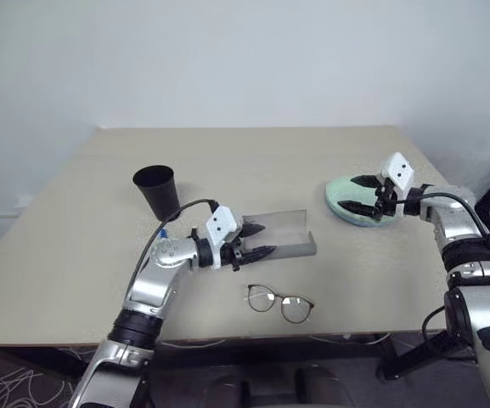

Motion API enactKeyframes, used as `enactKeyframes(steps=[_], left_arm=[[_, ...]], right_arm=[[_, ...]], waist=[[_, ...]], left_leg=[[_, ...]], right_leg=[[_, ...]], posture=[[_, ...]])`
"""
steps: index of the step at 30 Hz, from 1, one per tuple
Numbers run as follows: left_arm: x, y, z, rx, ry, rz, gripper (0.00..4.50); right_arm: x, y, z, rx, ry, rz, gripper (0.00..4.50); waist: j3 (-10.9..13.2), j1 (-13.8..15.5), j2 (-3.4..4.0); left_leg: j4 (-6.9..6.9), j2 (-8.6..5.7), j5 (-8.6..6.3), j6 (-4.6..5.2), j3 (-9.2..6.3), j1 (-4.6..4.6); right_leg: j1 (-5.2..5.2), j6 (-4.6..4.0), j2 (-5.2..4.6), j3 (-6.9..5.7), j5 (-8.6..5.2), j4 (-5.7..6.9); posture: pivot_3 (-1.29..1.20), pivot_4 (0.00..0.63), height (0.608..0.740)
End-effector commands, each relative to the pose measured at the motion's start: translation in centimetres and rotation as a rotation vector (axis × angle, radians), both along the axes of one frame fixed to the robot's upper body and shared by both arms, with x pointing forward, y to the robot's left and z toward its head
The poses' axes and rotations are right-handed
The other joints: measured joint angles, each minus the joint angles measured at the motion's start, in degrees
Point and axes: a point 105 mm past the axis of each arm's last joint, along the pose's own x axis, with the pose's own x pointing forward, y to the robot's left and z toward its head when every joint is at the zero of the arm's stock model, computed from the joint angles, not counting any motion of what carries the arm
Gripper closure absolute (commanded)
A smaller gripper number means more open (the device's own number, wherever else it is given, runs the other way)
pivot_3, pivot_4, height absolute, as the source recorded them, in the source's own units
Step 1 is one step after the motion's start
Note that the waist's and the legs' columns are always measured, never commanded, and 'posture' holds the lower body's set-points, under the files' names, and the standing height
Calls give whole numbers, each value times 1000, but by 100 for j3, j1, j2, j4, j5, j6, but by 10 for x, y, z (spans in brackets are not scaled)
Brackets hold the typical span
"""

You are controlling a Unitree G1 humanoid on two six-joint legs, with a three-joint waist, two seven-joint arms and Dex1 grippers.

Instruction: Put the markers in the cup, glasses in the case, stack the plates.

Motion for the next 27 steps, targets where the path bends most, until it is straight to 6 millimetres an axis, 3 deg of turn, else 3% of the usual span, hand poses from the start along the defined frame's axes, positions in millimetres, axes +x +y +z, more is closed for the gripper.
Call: enactKeyframes(steps=[1, 7, 20, 27], left_arm=[[3, -1, 17, 13, -32, -74, 1700], [0, -1, 18, 50, 8, -188, 1700], [-6, -18, 18, 107, 4, -314, 1700], [-21, -29, 13, 225, -10, -459, 1700]], right_arm=[[-11, 5, 23, 59, -46, 88, 787], [-32, 15, 13, 82, 56, 198, 787], [-43, 10, -26, 152, 171, 177, 787], [-48, 12, -43, 148, 184, 165, 787]], waist=[[0, 0, 0], [0, -2, 2], [0, 3, 1], [0, 0, 1]], left_leg=[[0, -1, 0, 0, 1, -1], [1, 4, -1, -1, 9, 6], [2, 0, -1, -2, 5, 0], [3, 1, 0, -1, 7, 2]], right_leg=[[-1, 0, 0, 0, 0, 1], [-3, 0, 1, -1, 0, 3], [-4, -1, -1, -1, 0, 2], [-4, -1, 1, 1, 0, 3]], posture=[[0, 0, 732], [0, 0, 732], [0, 0, 732], [0, 0, 732]])
